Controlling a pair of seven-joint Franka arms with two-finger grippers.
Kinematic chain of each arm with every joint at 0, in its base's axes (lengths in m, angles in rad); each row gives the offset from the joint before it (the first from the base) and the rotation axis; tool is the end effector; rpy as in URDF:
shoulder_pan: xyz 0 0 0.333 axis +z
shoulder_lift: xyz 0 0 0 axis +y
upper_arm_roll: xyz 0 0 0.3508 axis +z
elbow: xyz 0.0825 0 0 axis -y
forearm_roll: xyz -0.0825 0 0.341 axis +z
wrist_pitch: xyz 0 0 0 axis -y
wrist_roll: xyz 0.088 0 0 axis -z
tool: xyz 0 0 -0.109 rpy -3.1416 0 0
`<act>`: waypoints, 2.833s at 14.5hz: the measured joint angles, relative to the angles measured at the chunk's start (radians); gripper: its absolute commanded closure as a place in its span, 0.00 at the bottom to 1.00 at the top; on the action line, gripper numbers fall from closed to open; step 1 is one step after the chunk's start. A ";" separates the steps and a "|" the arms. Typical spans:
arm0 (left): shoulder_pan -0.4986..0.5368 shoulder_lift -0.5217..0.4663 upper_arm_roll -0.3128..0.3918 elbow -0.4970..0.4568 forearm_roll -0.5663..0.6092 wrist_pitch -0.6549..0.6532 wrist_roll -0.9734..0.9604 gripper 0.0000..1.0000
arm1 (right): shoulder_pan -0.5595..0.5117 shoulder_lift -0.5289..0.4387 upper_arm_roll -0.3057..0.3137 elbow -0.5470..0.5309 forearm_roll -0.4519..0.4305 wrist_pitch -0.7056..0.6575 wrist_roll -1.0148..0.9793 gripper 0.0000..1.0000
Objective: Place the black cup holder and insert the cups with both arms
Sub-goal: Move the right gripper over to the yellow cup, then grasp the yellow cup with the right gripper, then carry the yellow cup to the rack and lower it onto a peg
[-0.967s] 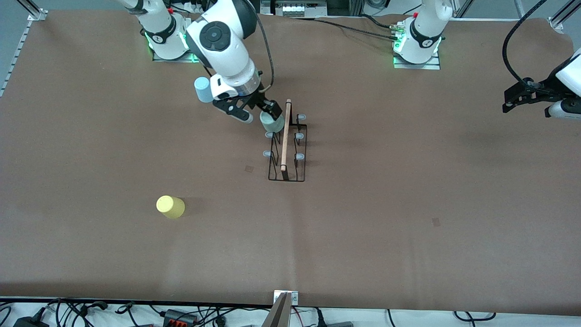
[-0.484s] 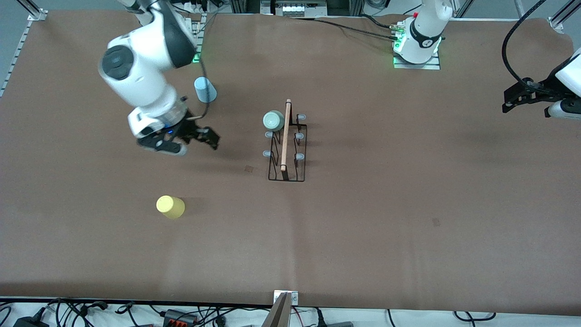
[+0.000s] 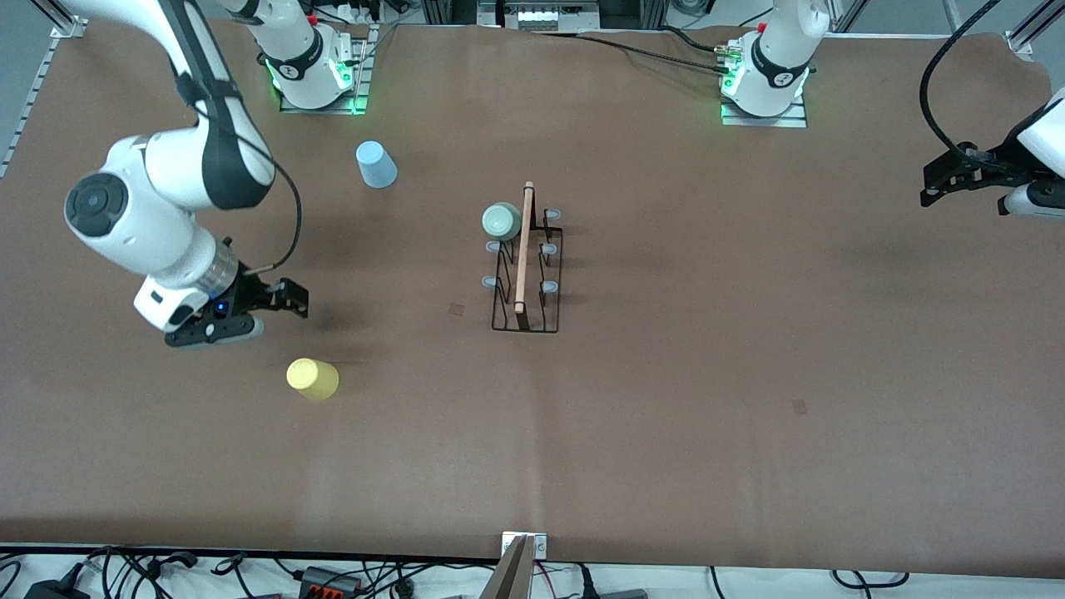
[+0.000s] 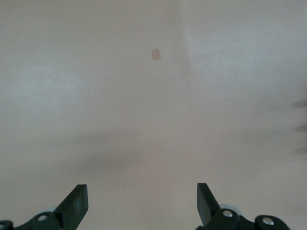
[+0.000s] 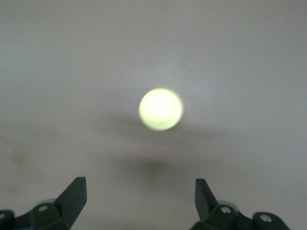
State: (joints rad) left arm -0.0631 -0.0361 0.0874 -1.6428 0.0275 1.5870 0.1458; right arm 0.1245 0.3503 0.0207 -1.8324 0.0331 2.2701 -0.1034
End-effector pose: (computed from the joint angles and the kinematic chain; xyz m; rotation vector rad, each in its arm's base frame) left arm 0.4992 0.0160 0.6460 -3.1130 0.1906 0.0340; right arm 0.6151 0.0895 0.4050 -3.0836 -0.3512 -0.1346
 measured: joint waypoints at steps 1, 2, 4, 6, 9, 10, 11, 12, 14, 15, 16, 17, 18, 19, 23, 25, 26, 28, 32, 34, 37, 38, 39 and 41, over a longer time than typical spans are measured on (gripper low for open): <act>0.000 0.000 0.000 0.000 0.000 0.000 0.000 0.00 | 0.008 0.050 -0.006 0.045 -0.035 0.002 -0.003 0.00; 0.000 0.000 0.000 0.000 0.000 0.000 0.000 0.00 | 0.021 0.092 -0.016 0.081 -0.059 0.004 -0.003 0.00; 0.000 0.000 0.000 0.000 0.000 0.000 -0.001 0.00 | 0.042 0.156 -0.035 0.119 -0.077 0.047 -0.003 0.00; 0.000 0.000 0.000 0.000 0.000 0.000 -0.001 0.00 | 0.053 0.195 -0.040 0.127 -0.077 0.106 -0.003 0.00; 0.000 0.000 0.000 0.000 0.000 0.000 -0.001 0.00 | 0.058 0.223 -0.044 0.133 -0.077 0.140 -0.003 0.00; 0.000 0.000 0.000 0.000 0.000 0.000 -0.001 0.00 | 0.058 0.230 -0.045 0.133 -0.077 0.163 -0.003 0.00; 0.000 0.000 0.000 0.000 0.000 0.000 -0.001 0.00 | 0.058 0.236 -0.045 0.133 -0.077 0.184 -0.003 0.00; 0.000 0.000 0.000 0.000 0.000 0.000 -0.001 0.00 | 0.058 0.242 -0.046 0.133 -0.077 0.195 -0.003 0.00; 0.000 0.000 0.000 0.000 0.000 0.000 -0.001 0.00 | 0.059 0.253 -0.047 0.133 -0.077 0.207 -0.003 0.00; 0.000 0.000 0.000 0.000 0.000 0.000 -0.001 0.00 | 0.059 0.258 -0.048 0.133 -0.075 0.218 -0.003 0.00; 0.000 0.000 0.000 0.000 0.000 0.000 -0.001 0.00 | 0.059 0.263 -0.048 0.133 -0.070 0.228 -0.003 0.00; 0.000 0.000 0.000 0.000 0.000 0.000 -0.001 0.00 | 0.059 0.268 -0.048 0.133 -0.064 0.234 -0.003 0.00; 0.000 0.000 0.000 0.000 0.000 0.000 -0.001 0.00 | 0.059 0.273 -0.048 0.133 -0.058 0.238 -0.003 0.00; 0.000 0.000 0.000 0.000 0.000 0.000 -0.001 0.00 | 0.059 0.279 -0.048 0.133 -0.053 0.244 -0.003 0.00; 0.000 0.000 0.000 0.000 0.000 0.000 -0.001 0.00 | 0.060 0.306 -0.048 0.130 -0.015 0.271 -0.003 0.00; 0.000 0.000 0.000 0.000 0.000 0.000 -0.001 0.00 | 0.060 0.313 -0.048 0.127 -0.006 0.271 -0.002 0.00; 0.000 0.000 0.000 0.000 0.000 0.000 -0.002 0.00 | 0.060 0.314 -0.048 0.122 -0.002 0.271 -0.002 0.10; 0.000 0.000 0.000 0.000 0.000 0.000 -0.002 0.00 | 0.060 0.314 -0.048 0.112 0.000 0.271 -0.002 0.49; -0.001 0.000 0.000 0.000 0.000 0.000 -0.002 0.00 | 0.060 0.309 -0.050 0.109 0.000 0.275 -0.003 0.80; -0.001 0.000 0.000 0.000 0.000 0.000 -0.003 0.00 | 0.061 0.299 -0.051 0.115 0.000 0.270 -0.002 0.80; -0.001 0.000 0.000 0.000 0.000 0.000 -0.003 0.00 | 0.095 0.213 -0.048 0.127 0.003 0.160 0.102 0.81; -0.002 0.000 0.000 0.000 0.000 0.000 -0.003 0.00 | 0.128 0.166 -0.047 0.131 0.003 0.105 0.189 0.81; -0.002 0.000 0.000 0.000 0.000 0.000 -0.003 0.00 | 0.168 0.116 -0.046 0.133 0.004 0.049 0.287 0.81; -0.002 0.000 0.000 0.000 0.000 0.000 -0.003 0.00 | 0.248 0.021 -0.040 0.132 0.004 -0.036 0.494 0.81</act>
State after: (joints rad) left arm -0.0648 -0.0360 0.0875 -1.6430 0.0275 1.5869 0.1431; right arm 0.3730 0.3716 -0.0197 -1.7003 0.0368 2.2338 0.3902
